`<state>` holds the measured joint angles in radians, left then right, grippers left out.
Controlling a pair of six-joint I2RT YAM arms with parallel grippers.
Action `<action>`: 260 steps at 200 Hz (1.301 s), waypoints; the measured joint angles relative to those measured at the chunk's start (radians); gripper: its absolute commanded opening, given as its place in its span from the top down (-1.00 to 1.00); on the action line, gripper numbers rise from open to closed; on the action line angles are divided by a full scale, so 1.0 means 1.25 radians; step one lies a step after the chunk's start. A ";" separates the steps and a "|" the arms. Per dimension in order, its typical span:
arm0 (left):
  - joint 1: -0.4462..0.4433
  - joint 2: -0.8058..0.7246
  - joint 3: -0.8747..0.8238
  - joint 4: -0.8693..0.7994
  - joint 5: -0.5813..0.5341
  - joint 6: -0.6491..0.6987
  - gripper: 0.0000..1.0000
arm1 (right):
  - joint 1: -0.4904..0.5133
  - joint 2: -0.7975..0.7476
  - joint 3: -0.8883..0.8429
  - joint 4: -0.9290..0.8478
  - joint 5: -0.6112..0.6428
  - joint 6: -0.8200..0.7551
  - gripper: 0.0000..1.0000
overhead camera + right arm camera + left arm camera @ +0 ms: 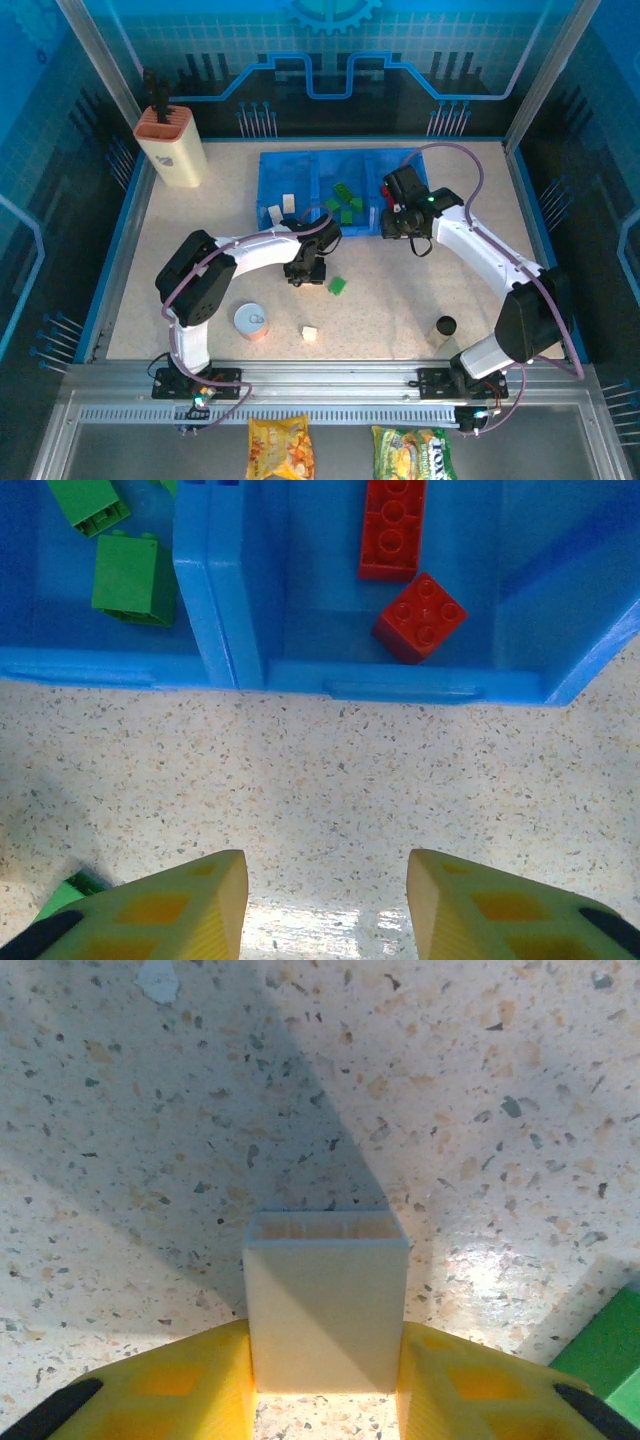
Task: Sort the legos into containers by color
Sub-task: Pick up the lego from the center of the table.
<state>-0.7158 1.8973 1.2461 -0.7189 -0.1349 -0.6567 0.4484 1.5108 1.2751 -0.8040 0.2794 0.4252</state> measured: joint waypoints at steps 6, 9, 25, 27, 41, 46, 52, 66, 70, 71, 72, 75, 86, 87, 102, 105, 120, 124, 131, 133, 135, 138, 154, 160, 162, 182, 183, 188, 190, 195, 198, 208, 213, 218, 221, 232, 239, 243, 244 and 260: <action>0.000 0.000 0.000 0.000 0.000 0.000 0.25 | 0.000 -0.001 0.000 0.000 0.000 0.000 0.06; 0.000 0.000 0.000 0.000 0.000 0.000 0.25 | 0.000 -0.001 0.000 0.000 0.000 0.000 0.06; 0.000 -0.001 0.000 -0.001 0.000 0.000 0.27 | 0.000 -0.004 0.000 -0.002 0.000 0.000 0.06; 0.000 -0.002 0.000 -0.001 0.000 0.000 0.27 | 0.000 -0.005 0.000 -0.003 0.000 0.000 0.06; 0.000 -0.005 0.000 -0.002 -0.001 0.001 0.27 | 0.000 -0.008 0.000 -0.007 0.000 0.000 0.06; 0.000 -0.006 0.000 -0.004 -0.001 0.001 0.27 | 0.000 -0.009 0.000 -0.008 0.000 0.000 0.06; 0.000 -0.009 0.000 -0.005 -0.003 0.001 0.27 | 0.000 -0.010 0.000 -0.009 0.000 0.000 0.06; 0.000 -0.020 0.000 -0.011 -0.008 0.002 0.28 | 0.000 -0.011 0.000 -0.012 0.000 0.000 0.06; 0.000 -0.023 0.000 -0.013 -0.009 0.003 0.28 | 0.000 -0.011 0.000 -0.013 0.000 0.000 0.06; 0.000 -0.025 0.000 -0.014 -0.009 0.003 0.28 | 0.000 -0.011 0.000 -0.013 0.000 0.000 0.06; 0.000 -0.026 0.001 -0.014 -0.009 0.003 0.28 | 0.000 -0.011 0.000 -0.013 0.000 0.000 0.06; 0.000 -0.029 0.001 -0.016 -0.011 0.003 0.28 | 0.000 -0.011 0.000 -0.014 0.000 0.000 0.06; 0.003 -0.043 0.002 -0.024 -0.015 0.006 0.28 | 0.000 -0.011 0.000 -0.015 0.000 0.000 0.06; 0.003 -0.044 0.002 -0.025 -0.015 0.006 0.28 | 0.000 -0.011 0.000 -0.015 0.001 0.000 0.06; 0.010 -0.061 0.010 -0.036 -0.018 0.010 0.28 | 0.000 -0.013 0.000 -0.015 0.001 0.000 0.06; 0.013 -0.064 0.013 -0.038 -0.018 0.011 0.28 | 0.000 -0.014 0.000 -0.015 0.001 0.000 0.06; 0.027 -0.077 0.027 -0.050 -0.021 0.024 0.28 | 0.000 -0.018 0.000 -0.018 0.003 0.000 0.06; 0.033 -0.081 0.032 -0.052 -0.021 0.028 0.28 | 0.000 -0.020 0.000 -0.020 0.003 0.000 0.06; 0.042 -0.087 0.040 -0.056 -0.021 0.033 0.28 | 0.000 -0.022 0.000 -0.021 0.004 0.000 0.06; 0.044 -0.089 0.042 -0.057 -0.021 0.034 0.28 | 0.000 -0.023 0.000 -0.022 0.004 0.000 0.06; 0.048 -0.090 0.044 -0.059 -0.021 0.038 0.28 | 0.000 -0.023 0.000 -0.022 0.004 0.000 0.06; 0.052 -0.092 0.048 -0.061 -0.021 0.042 0.28 | 0.000 -0.024 0.000 -0.023 0.004 0.000 0.06; 0.078 -0.103 0.066 -0.072 -0.021 0.057 0.28 | 0.000 -0.029 0.000 -0.028 0.007 0.000 0.06; 0.088 -0.105 0.073 -0.074 -0.021 0.064 0.28 | 0.000 -0.031 0.000 -0.030 0.007 0.000 0.06; 0.092 -0.105 0.076 -0.075 -0.021 0.066 0.28 | 0.000 -0.032 0.000 -0.030 0.007 0.000 0.06; 0.128 -0.106 0.102 -0.082 -0.021 0.088 0.28 | 0.000 -0.043 0.000 -0.036 0.011 0.000 0.06; 0.129 -0.106 0.103 -0.083 -0.021 0.089 0.28 | 0.000 -0.043 0.000 -0.036 0.012 0.000 0.06; 0.138 -0.106 0.110 -0.085 -0.021 0.094 0.29 | 0.000 -0.046 0.000 -0.037 0.014 0.000 0.06; 0.142 -0.106 0.113 -0.087 -0.021 0.095 0.28 | 0.000 -0.048 0.000 -0.037 0.015 0.000 0.06; 0.150 -0.106 0.120 -0.089 -0.021 0.101 0.29 | 0.000 -0.050 0.000 -0.038 0.016 0.000 0.06; 0.156 -0.105 0.127 -0.092 -0.021 0.107 0.29 | 0.000 -0.052 0.000 -0.039 0.017 0.000 0.06; 0.170 -0.102 0.146 -0.096 -0.021 0.114 0.29 | 0.000 -0.057 0.000 -0.042 0.020 0.000 0.06; 0.178 -0.099 0.159 -0.098 -0.021 0.119 0.29 | 0.000 -0.059 0.000 -0.043 0.021 0.000 0.06; 0.185 -0.094 0.171 -0.099 -0.021 0.126 0.29 | 0.000 -0.060 0.000 -0.045 0.022 0.000 0.06; 0.189 -0.091 0.180 -0.099 -0.021 0.128 0.29 | 0.000 -0.062 0.000 -0.047 0.022 0.000 0.06; 0.204 -0.074 0.214 -0.100 -0.020 0.137 0.30 | 0.000 -0.066 -0.001 -0.050 0.023 0.001 0.06; 0.213 -0.062 0.233 -0.099 -0.020 0.146 0.29 | 0.000 -0.068 -0.003 -0.052 0.024 0.001 0.06; 0.218 -0.053 0.243 -0.098 -0.020 0.150 0.29 | 0.000 -0.071 -0.005 -0.052 0.025 0.001 0.06; 0.219 -0.051 0.246 -0.098 -0.020 0.150 0.29 | 0.000 -0.071 -0.005 -0.053 0.025 0.001 0.06; 0.237 -0.017 0.283 -0.097 -0.017 0.162 0.29 | 0.000 -0.080 -0.012 -0.058 0.027 0.001 0.06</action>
<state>-0.4194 1.8755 1.6001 -0.8406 -0.1566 -0.4538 0.4484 1.4105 1.2598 -0.8764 0.3134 0.4259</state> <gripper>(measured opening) 0.357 0.470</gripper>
